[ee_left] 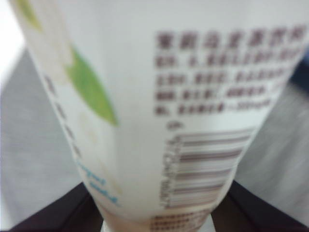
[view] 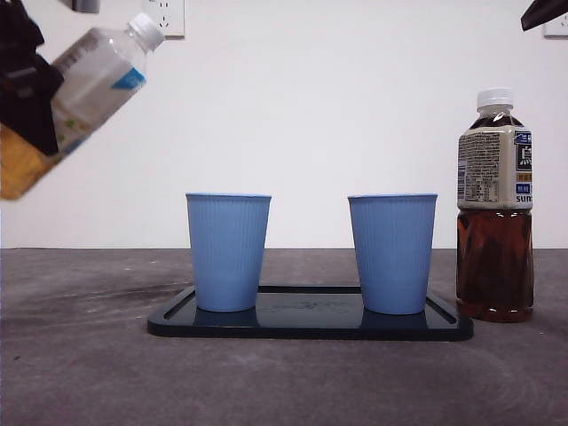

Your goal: Pour the drink into the cup

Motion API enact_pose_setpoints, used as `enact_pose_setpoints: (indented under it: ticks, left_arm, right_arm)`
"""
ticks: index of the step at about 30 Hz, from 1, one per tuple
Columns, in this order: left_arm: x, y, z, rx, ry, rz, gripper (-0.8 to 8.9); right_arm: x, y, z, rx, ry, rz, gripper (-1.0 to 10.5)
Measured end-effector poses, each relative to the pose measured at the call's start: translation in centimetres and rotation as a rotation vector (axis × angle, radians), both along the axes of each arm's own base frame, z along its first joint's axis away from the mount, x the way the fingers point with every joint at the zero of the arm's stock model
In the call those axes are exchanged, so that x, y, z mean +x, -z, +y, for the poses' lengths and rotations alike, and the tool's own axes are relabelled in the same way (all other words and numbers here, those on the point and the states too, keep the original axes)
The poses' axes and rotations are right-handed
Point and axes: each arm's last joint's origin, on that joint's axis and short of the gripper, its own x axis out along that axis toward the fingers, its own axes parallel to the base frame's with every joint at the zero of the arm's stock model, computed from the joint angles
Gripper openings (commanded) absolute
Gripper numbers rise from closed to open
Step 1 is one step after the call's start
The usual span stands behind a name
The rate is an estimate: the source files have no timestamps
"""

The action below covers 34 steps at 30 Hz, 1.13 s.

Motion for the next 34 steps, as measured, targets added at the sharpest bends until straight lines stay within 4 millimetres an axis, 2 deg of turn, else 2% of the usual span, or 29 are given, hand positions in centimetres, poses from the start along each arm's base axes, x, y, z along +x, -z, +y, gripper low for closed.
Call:
enact_pose_setpoints:
  ticks: [3, 8, 15, 23, 34]
  left_arm:
    - [-0.2, -1.0, -0.2, 0.097, 0.029, -0.013, 2.16]
    - [-0.5, -1.1, -0.7, 0.227, 0.058, -0.016, 2.15]
    - [-0.1, 0.2, -2.1, 0.4, 0.086, 0.028, 2.15]
    - [0.6, 1.8, -3.8, 0.514, 0.119, 0.068, 2.15]
    - [1.2, 2.9, -4.8, 0.582, 0.131, 0.086, 2.12]
  right_arm:
    - [0.0, 0.0, 0.0, -0.002, 0.0, 0.003, 3.8]
    - [-0.1, 0.3, 0.0, -0.03, -0.005, 0.02, 3.8]
    - [-0.1, 0.4, 0.0, -0.051, -0.01, 0.024, 3.8]
    - [-0.1, 0.5, -0.1, -0.062, -0.012, 0.03, 3.8]
    - [-0.2, 0.7, -0.1, -0.069, -0.013, 0.044, 3.8]
